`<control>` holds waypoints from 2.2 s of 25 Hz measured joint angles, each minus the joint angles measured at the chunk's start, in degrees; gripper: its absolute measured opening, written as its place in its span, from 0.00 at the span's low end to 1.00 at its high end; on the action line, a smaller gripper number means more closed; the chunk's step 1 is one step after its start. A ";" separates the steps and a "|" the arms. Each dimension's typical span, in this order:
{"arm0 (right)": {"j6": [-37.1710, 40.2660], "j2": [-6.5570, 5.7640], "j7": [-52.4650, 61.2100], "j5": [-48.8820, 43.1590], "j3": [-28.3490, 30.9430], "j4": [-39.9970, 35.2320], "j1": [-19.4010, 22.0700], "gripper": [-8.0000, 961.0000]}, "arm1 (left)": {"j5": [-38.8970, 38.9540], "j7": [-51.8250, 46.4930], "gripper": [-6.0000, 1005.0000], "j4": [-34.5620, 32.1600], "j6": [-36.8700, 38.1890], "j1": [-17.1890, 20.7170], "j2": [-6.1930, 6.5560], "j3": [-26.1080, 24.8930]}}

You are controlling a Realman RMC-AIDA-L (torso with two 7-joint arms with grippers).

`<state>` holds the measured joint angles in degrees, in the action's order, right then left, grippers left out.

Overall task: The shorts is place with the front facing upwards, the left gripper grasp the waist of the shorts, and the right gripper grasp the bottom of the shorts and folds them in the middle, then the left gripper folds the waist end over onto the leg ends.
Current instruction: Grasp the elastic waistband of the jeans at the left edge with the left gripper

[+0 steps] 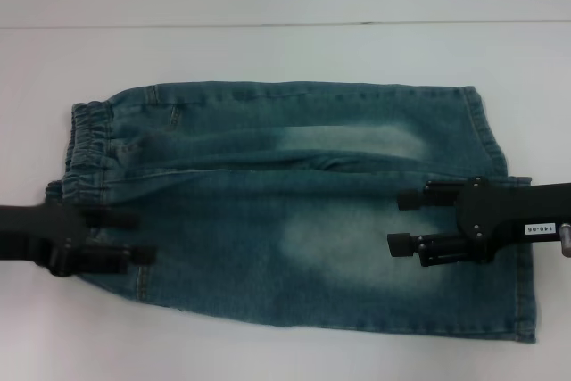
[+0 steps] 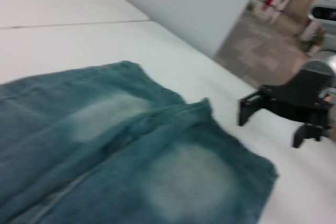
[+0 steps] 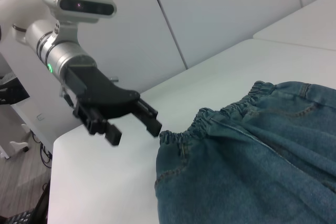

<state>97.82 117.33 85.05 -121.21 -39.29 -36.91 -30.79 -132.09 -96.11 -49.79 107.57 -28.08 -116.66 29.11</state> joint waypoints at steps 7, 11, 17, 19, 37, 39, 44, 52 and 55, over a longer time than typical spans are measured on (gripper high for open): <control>0.00 0.06 -0.19 0.02 0.03 0.00 -0.04 0.90 | -3.27 -2.88 0.72 -5.32 -1.52 1.62 1.42 -2.34; -0.09 0.08 -0.29 0.17 0.09 0.00 -0.09 0.90 | -7.70 -3.29 0.72 -6.10 -4.02 1.71 1.48 -4.03; -0.33 0.18 -0.32 0.10 0.09 0.00 -0.29 0.90 | -13.06 -4.74 0.71 -6.00 -8.72 1.83 1.46 -4.06; -0.36 0.18 -0.31 0.09 0.10 0.00 -0.31 0.90 | -13.30 -4.89 0.71 -5.98 -9.78 1.95 1.37 -4.07; -0.14 0.18 -0.33 0.33 0.09 0.44 -0.32 0.90 | -15.93 -6.46 0.68 -2.80 -14.21 1.54 1.00 -3.47; -0.05 0.18 -0.33 0.36 0.09 0.44 -0.32 0.90 | -15.93 -6.46 0.68 -2.42 -14.32 1.34 1.00 -3.46; -0.12 0.20 -0.33 0.43 0.12 0.60 -0.32 0.90 | -15.81 -6.44 0.67 -2.08 -14.37 1.04 1.00 -3.44; -0.27 0.42 -0.39 0.45 0.39 0.62 -0.32 0.89 | -15.92 -6.55 0.66 -1.93 -16.16 0.92 0.31 -3.39; -0.06 0.44 -0.41 0.45 0.56 0.62 -0.32 0.89 | -16.10 -6.65 0.66 -1.53 -17.37 0.92 -0.03 -2.54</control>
<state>97.76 117.76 84.64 -120.75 -38.73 -36.30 -31.11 -148.19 -102.76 -51.33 90.19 -27.16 -116.69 26.57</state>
